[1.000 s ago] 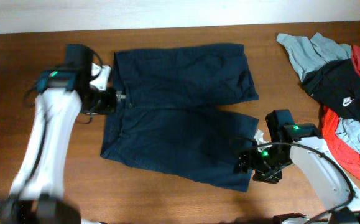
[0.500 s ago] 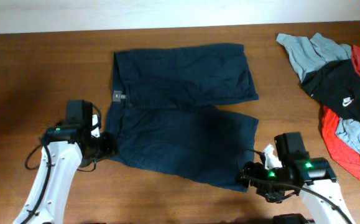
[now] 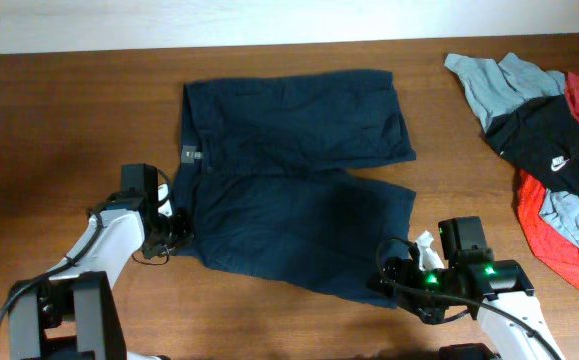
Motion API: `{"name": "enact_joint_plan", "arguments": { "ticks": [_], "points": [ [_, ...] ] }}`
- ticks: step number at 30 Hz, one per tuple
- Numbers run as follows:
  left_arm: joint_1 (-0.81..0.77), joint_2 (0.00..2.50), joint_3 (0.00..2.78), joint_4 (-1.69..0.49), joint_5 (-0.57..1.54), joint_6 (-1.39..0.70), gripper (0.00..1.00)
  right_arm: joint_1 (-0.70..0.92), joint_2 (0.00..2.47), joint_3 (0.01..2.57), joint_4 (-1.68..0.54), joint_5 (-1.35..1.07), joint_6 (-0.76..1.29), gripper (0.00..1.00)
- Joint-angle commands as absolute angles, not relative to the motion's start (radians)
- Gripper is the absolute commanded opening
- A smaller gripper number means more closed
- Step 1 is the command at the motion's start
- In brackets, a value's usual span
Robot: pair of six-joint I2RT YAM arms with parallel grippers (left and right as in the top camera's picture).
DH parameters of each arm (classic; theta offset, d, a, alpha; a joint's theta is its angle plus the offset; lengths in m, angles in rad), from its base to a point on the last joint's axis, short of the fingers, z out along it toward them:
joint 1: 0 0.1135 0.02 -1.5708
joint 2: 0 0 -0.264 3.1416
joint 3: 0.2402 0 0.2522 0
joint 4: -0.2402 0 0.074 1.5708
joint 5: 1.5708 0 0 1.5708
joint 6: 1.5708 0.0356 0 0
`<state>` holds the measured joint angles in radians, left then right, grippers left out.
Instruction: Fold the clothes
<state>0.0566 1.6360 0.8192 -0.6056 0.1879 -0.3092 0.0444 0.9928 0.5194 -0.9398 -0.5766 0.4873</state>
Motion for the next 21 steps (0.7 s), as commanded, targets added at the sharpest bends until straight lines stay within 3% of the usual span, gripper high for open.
{"name": "enact_joint_plan", "arguments": {
  "ticks": [1,3,10,19,20,21],
  "points": [
    [0.055,1.672,0.804,-0.625,0.219,-0.306,0.07,0.039,0.988,0.513,-0.950,-0.595,0.490,0.82],
    [0.055,1.672,0.804,-0.650,0.219,-0.306,0.01,0.039,0.988,0.510,-0.948,-0.591,0.530,0.82],
    [0.055,1.672,0.804,-0.689,0.221,-0.298,0.01,0.039,1.048,0.409,-0.810,-0.583,0.724,0.83],
    [0.055,1.672,0.804,-0.688,0.221,-0.283,0.02,0.039,1.205,0.360,-0.591,-0.550,0.825,0.83],
    [0.055,1.672,0.804,-0.687,0.221,-0.283,0.02,0.039,1.211,0.360,-0.563,-0.550,0.825,0.79],
    [0.055,1.672,0.804,-0.686,0.221,-0.283,0.03,0.039,1.214,0.360,-0.533,-0.550,0.825,0.65]
  ]
}}
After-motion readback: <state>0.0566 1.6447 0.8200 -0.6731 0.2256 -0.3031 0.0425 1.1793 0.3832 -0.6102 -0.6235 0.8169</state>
